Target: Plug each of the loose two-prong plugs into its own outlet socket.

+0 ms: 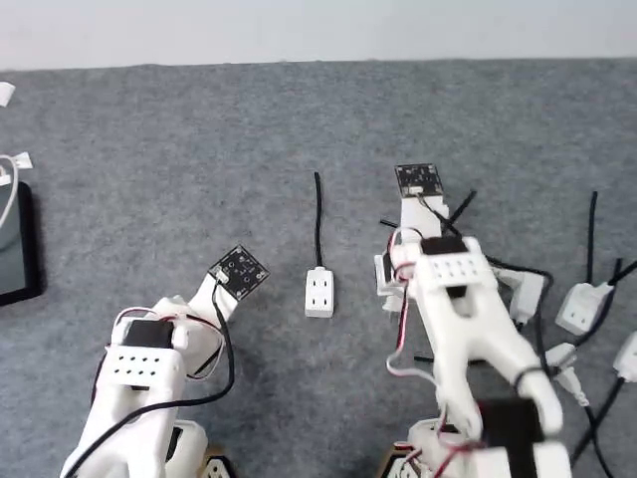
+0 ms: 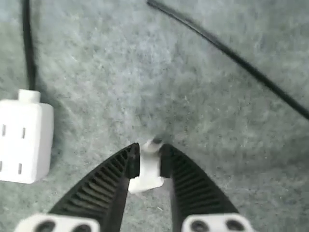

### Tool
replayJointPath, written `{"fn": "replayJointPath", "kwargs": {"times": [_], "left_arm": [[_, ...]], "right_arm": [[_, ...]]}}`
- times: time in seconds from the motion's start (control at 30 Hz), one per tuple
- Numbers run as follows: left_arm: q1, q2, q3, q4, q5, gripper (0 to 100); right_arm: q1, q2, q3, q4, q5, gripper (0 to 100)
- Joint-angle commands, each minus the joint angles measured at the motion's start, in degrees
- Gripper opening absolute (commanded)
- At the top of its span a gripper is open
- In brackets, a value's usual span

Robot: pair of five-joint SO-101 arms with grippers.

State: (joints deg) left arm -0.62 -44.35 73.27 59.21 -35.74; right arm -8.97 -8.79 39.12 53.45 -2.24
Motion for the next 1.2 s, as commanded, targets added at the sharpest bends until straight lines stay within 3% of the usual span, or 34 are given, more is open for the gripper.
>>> {"fn": "replayJointPath", "kwargs": {"times": [0.0,0.37,0.87,1.17], "left_arm": [[-0.5,-0.7,-0.7,-1.0,0.4,1],[-0.6,-0.7,-0.7,-1.0,0.4,1],[-0.7,-0.7,-0.7,-1.0,0.4,1],[-0.7,-0.7,-0.7,-1.0,0.4,1]], "right_arm": [[0.4,3.5,-7.4,2.6,0.6,8.2],[1.7,0.5,-5.9,2.4,0.5,0.6],[5.8,0.5,-4.5,4.1,0.5,0.9],[4.6,1.0,-1.9,0.1,0.6,0.9]]}}
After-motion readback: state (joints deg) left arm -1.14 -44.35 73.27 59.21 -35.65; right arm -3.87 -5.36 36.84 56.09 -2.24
